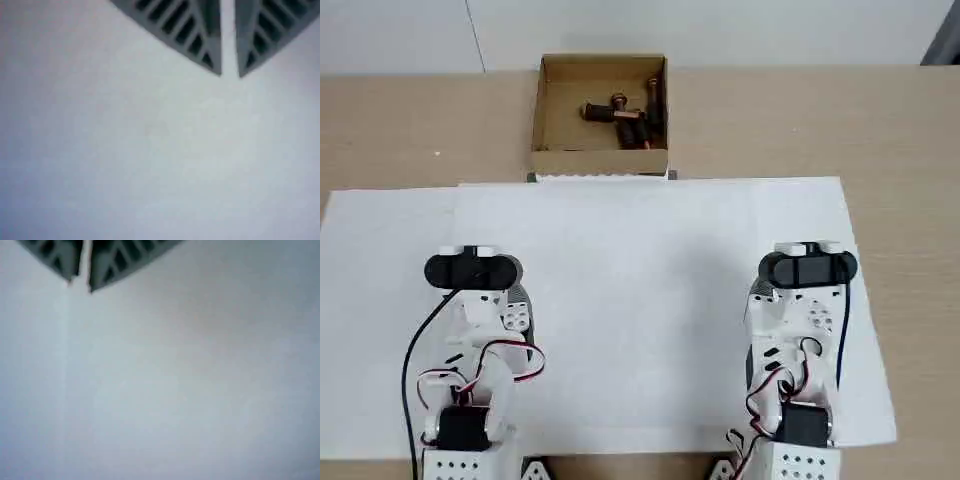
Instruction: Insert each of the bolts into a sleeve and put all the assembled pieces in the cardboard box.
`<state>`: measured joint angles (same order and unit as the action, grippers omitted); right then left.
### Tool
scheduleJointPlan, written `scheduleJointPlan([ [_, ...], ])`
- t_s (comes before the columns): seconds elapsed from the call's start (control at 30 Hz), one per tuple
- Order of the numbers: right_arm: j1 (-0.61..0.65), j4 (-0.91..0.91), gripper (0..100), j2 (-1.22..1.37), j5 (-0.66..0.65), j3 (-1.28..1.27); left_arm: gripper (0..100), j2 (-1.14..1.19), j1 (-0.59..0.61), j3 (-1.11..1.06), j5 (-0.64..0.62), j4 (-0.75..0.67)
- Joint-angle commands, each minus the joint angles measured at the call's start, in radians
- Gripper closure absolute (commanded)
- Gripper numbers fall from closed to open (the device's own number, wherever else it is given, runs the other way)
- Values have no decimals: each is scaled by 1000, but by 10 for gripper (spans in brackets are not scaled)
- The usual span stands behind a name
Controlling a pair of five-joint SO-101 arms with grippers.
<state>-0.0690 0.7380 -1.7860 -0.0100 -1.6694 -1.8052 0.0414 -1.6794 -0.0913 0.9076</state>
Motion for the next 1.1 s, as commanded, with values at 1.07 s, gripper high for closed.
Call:
scheduleJointPlan([
  [1.07,-4,165,995,-13,-3,-14,994,-12,5,4,2,2],
])
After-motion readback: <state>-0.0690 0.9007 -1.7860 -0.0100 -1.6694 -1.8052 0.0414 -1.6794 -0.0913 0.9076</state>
